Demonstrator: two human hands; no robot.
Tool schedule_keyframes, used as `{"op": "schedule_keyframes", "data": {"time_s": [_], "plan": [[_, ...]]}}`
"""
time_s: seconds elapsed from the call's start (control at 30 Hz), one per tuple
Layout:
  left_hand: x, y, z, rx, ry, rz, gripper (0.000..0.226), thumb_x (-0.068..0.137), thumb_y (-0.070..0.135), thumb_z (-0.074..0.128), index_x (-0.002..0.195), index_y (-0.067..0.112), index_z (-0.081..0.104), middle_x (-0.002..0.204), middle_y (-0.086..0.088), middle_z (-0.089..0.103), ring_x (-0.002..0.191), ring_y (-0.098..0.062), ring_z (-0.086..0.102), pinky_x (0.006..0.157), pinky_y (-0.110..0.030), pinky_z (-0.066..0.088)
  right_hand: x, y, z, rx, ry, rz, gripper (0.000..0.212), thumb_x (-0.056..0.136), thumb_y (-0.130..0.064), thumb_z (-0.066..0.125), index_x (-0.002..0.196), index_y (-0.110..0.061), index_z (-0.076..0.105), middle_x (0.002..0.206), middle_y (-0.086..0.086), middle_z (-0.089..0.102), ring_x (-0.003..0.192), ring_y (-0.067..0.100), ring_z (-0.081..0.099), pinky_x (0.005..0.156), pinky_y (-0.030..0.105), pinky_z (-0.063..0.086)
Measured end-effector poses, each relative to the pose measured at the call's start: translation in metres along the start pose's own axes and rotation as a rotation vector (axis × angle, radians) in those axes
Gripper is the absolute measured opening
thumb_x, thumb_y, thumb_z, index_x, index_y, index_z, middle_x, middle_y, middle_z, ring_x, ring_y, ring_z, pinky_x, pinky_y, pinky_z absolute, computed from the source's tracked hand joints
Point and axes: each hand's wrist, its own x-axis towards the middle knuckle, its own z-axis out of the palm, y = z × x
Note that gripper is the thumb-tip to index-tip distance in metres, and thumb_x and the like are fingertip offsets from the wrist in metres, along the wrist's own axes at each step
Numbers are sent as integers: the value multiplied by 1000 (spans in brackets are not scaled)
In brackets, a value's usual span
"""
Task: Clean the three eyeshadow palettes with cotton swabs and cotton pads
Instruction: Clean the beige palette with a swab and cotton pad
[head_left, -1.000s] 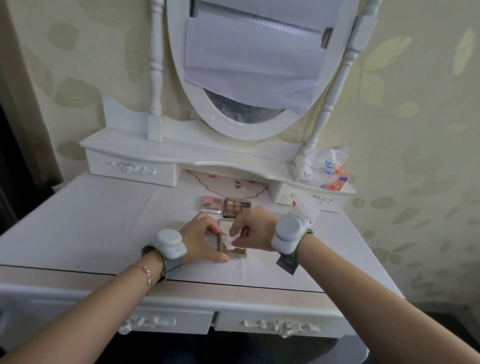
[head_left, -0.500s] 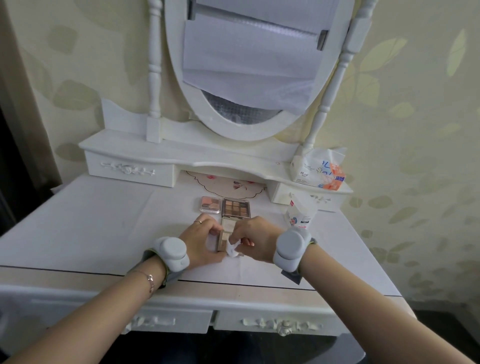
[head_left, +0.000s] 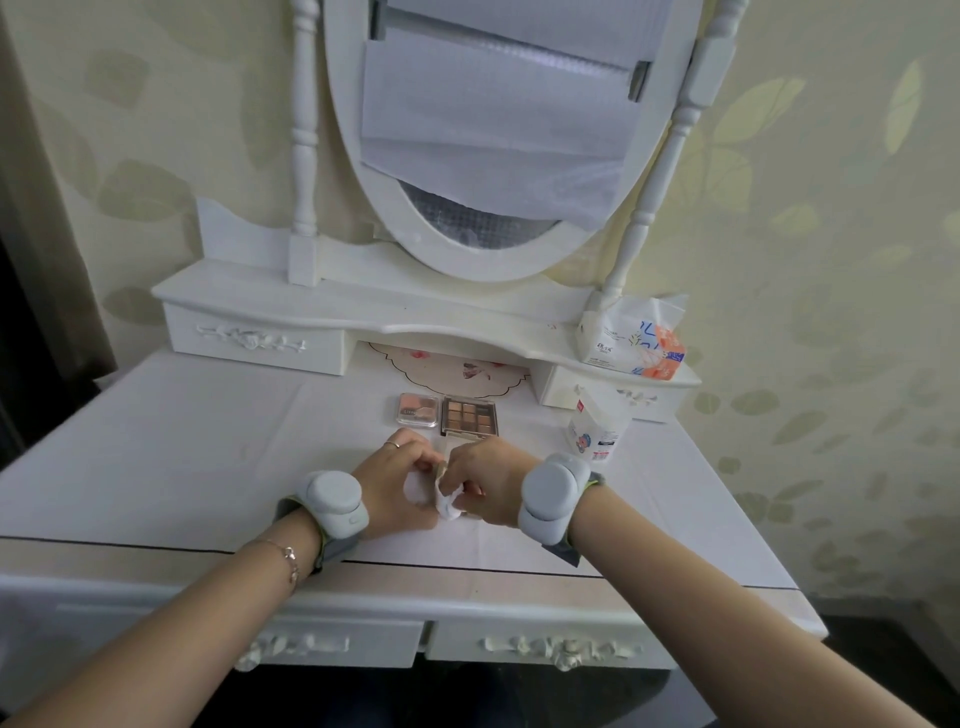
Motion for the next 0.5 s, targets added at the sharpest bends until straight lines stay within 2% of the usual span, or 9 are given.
{"op": "schedule_keyframes", "data": {"time_s": [0.07, 0.23, 0.5], "plan": [[0, 1, 0, 0, 13, 1, 58, 50, 47, 60, 100, 19, 62, 101, 15, 43, 93, 16, 47, 85, -11, 42, 0, 0, 1, 0, -2, 0, 27, 90, -11, 52, 113, -12, 67, 118, 12, 61, 109, 29, 54, 89, 28, 36], [1, 1, -1, 2, 7, -3, 65, 50, 49, 63, 102, 10, 62, 102, 15, 43, 94, 17, 47, 86, -6, 40, 0, 0, 1, -26, -2, -12, 24, 90, -10, 52, 109, -10, 68, 113, 12, 63, 106, 31, 55, 89, 31, 38], [1, 1, 0, 27, 10, -32, 71, 48, 52, 65, 104, 9, 62, 102, 17, 42, 95, 18, 47, 84, 1, 35, -5, 4, 2, -46, -44, 14, 26, 90, -8, 50, 108, -10, 68, 114, 12, 62, 105, 31, 54, 87, 32, 41]]}}
